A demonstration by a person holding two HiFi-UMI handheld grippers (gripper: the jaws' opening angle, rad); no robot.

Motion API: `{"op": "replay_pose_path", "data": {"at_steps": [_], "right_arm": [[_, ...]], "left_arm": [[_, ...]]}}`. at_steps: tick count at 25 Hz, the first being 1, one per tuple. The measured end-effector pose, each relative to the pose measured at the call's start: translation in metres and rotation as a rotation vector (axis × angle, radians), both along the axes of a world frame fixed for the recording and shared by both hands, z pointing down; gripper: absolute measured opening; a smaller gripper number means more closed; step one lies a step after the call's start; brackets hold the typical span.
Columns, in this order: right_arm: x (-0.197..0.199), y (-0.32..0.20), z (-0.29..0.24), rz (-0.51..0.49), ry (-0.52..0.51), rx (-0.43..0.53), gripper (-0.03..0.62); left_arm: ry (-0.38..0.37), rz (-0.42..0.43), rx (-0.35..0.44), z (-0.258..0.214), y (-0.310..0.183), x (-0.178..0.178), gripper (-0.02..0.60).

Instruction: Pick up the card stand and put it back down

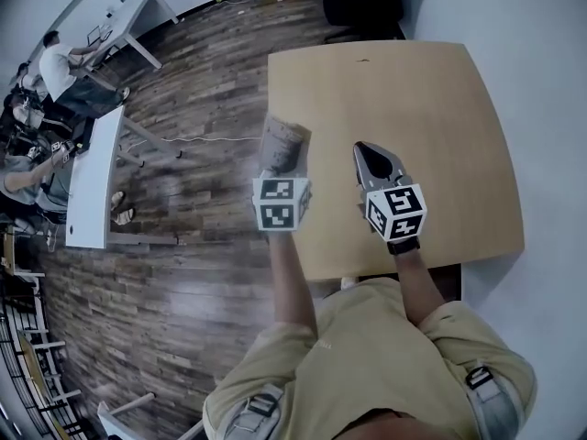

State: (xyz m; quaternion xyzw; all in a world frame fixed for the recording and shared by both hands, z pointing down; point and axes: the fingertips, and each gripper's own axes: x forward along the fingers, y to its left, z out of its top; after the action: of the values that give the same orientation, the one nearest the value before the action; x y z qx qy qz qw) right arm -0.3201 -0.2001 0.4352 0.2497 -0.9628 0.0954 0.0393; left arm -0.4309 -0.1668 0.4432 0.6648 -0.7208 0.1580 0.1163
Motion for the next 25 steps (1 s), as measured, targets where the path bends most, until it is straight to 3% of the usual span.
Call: {"op": "replay_pose_path", "data": {"at_steps": [4, 14, 19, 25], "right_arm": [[0.011, 0.019, -0.017, 0.013, -0.017, 0.017, 0.003], [0.047, 0.045, -0.049, 0.081, -0.042, 0.082, 0.003], [0.058, 0.056, -0.054, 0.096, -0.054, 0.075, 0.003], [0.057, 0.074, -0.042, 0.079, -0.062, 0.082, 0.003]], "left_arm": [[-0.045, -0.069, 0.074, -0.016, 0.040, 0.000, 0.060], [-0.146, -0.093, 0.328, -0.052, 0.097, 0.010, 0.060], [-0.162, -0.060, 0.385, -0.065, 0.114, 0.024, 0.058], [-0.168, -0.038, 0.397, -0.062, 0.121, 0.023, 0.058]]}}
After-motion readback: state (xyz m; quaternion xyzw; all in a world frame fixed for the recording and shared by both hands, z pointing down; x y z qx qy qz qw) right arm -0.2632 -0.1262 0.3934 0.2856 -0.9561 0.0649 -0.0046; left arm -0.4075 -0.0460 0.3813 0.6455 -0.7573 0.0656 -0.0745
